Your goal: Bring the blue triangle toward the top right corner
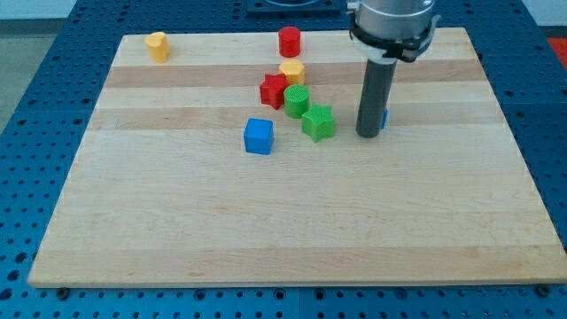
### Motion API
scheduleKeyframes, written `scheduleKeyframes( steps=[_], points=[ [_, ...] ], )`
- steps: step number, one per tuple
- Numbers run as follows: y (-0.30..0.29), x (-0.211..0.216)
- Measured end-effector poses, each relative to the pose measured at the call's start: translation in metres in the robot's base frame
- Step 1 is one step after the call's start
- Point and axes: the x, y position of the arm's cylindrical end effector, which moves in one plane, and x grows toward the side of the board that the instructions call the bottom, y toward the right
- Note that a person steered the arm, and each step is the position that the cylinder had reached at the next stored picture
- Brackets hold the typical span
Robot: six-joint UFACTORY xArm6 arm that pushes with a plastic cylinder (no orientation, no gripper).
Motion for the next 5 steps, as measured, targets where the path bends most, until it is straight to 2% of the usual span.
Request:
scheduleKeyframes(
  steps=[5],
  points=[
    [0.048,-0.096]
  ],
)
